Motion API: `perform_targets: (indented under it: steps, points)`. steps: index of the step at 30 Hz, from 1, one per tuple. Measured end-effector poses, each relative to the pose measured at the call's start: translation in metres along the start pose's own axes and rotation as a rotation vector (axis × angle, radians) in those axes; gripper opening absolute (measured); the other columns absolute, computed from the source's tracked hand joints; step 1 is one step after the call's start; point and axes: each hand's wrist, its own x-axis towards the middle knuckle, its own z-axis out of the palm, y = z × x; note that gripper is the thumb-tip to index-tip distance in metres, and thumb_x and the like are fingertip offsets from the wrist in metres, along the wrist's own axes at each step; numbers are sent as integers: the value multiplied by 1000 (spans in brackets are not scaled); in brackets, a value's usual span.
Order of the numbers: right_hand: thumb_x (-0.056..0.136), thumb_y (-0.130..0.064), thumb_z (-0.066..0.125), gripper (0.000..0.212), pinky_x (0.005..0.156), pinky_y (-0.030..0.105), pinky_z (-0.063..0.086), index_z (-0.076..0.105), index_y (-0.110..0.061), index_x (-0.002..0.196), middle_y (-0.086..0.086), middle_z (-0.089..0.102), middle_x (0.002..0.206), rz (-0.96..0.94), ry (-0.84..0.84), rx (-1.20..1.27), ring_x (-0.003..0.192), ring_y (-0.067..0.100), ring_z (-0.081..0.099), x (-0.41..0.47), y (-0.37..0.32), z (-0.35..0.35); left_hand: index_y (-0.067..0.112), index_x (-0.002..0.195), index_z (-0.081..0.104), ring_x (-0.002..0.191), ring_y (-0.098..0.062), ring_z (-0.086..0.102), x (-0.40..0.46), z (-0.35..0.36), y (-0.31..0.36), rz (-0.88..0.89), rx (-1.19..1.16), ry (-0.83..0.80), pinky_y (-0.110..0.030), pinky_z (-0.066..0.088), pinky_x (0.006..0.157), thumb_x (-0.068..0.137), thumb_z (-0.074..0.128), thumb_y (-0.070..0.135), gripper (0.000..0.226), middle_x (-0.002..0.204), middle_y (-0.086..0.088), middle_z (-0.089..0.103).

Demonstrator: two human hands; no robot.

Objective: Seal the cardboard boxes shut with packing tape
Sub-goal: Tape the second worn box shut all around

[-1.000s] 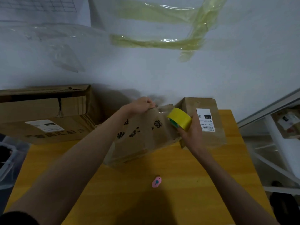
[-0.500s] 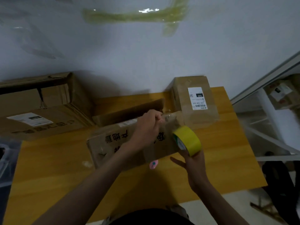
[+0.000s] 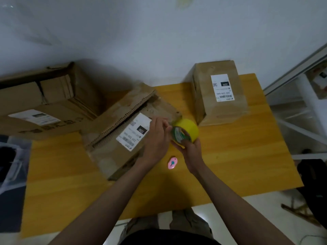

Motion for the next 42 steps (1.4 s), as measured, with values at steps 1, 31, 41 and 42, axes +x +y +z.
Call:
perform_targets:
  steps: [1, 31, 41, 42]
  points:
    - [93, 9, 53, 45, 91, 52, 57, 52, -7, 135, 16, 62, 131, 12, 7, -36, 119, 33, 62, 5, 0, 3, 8, 101, 49, 98, -11, 48, 3, 1, -3, -82, -54, -17, -26, 39, 84, 104, 50, 14, 7, 113, -2, 46]
    - [81, -43, 79, 39, 54, 29, 39, 49, -28, 101, -12, 53, 82, -560, -175, -1299, 72, 8, 52, 6, -55, -5, 4, 98, 71, 76, -11, 58, 172, -159, -70, -198, 303, -89, -29, 51, 72, 94, 71, 22, 19, 86, -3, 65]
    - [83, -42, 78, 40, 53, 31, 42, 53, -21, 106, -8, 56, 88, -525, -147, -1343, 73, 15, 55, 21, -40, 3, 8, 95, 70, 79, -10, 53, 183, -140, -110, -252, 248, -93, -10, 39, 59, 91, 74, 19, 12, 83, 2, 62]
    - [83, -42, 78, 40, 53, 30, 40, 53, -20, 106, -9, 56, 88, -522, -146, -1341, 73, 15, 54, 23, -39, 2, 10, 94, 69, 79, -10, 53, 184, -139, -111, -257, 244, -96, -9, 39, 59, 91, 74, 19, 11, 82, 4, 61]
